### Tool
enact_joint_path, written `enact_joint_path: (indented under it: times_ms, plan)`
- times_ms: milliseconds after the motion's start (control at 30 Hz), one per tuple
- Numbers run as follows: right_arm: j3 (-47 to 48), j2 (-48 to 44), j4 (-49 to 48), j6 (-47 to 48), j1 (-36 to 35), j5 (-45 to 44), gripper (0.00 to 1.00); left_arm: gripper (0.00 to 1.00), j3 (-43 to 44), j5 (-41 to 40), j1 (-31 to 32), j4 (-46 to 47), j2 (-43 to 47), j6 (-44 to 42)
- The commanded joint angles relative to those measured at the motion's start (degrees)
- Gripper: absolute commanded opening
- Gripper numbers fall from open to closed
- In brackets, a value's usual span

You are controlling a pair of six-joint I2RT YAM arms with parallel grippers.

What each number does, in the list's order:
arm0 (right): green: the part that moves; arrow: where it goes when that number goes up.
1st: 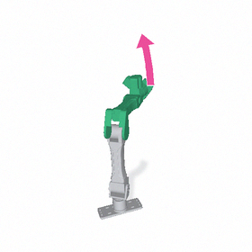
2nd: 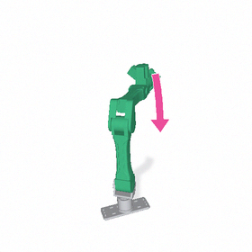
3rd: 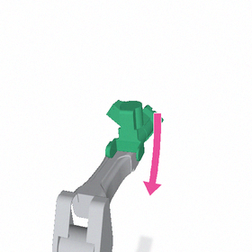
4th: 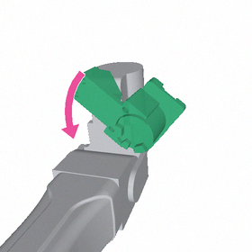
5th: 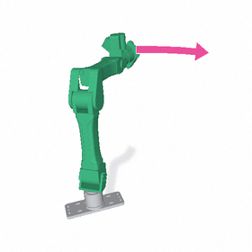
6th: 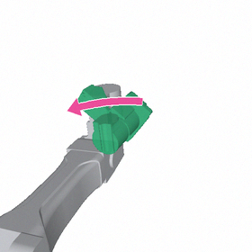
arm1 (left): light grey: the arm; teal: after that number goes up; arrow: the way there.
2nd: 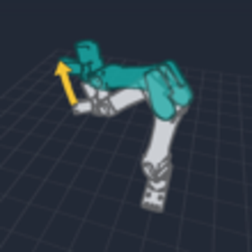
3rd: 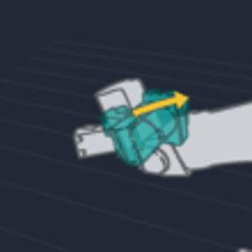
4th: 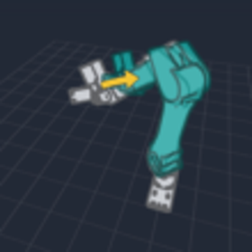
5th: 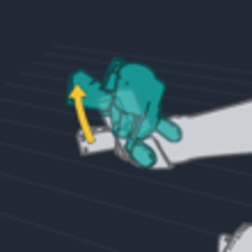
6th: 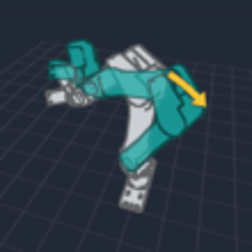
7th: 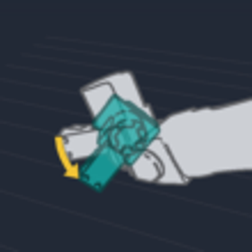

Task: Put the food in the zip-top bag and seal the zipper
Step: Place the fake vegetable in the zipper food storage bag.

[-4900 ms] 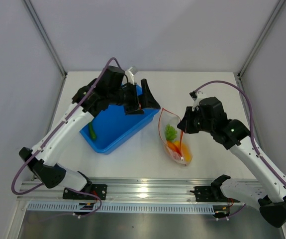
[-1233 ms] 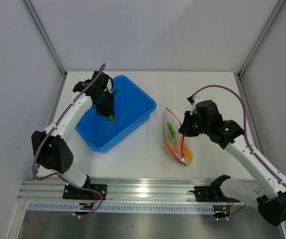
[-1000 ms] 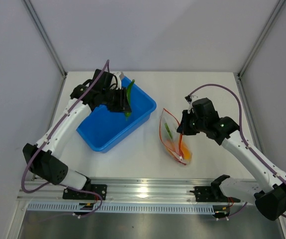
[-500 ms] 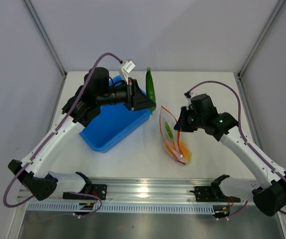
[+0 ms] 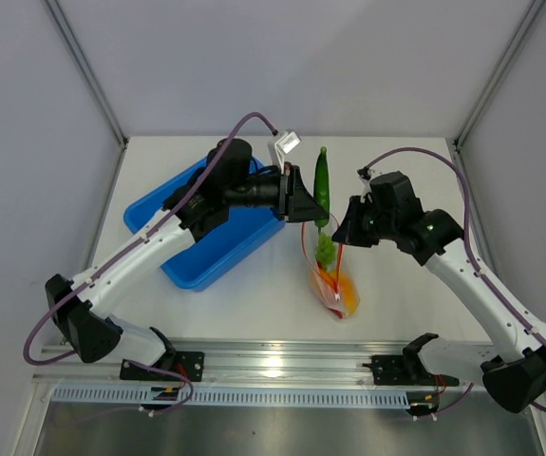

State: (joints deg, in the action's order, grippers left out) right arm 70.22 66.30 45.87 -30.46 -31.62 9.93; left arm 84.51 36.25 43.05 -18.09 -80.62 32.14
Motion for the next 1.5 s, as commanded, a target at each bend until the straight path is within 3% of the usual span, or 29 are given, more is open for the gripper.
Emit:
enact_joint_path:
  times_ms: [0,633,800,967,1200,1467]
  plan:
    - [1.24,-2.14,0.28,-1.09,0.33,0.52,0.00,0.01,-2.24,-0.21,0.55,5.25,-1.12,1.26]
    - [0.80,-4.69,0.98,-1.18,2.17,1.23,0.00,0.02,-9.80,-4.52,3.89,7.80,-5.16,1.17]
    - [0.80,-5.04,0.89,-1.18,2.96,1.67,0.00,0.27,-11.03,-4.52,4.59,7.54,-4.99,0.29]
    - [0.71,-5.13,0.63,-1.18,4.19,2.46,0.00,0.40,-11.56,-4.52,4.94,6.84,-4.63,-0.50]
    - [0.10,-5.31,0.37,-1.36,4.99,2.99,0.00,0.71,-13.40,-5.75,4.94,6.93,-2.97,-1.55]
    - [-0.78,-5.75,0.19,-1.53,5.25,3.60,0.00,0.83,-12.53,-9.79,4.94,4.21,-0.42,-4.19]
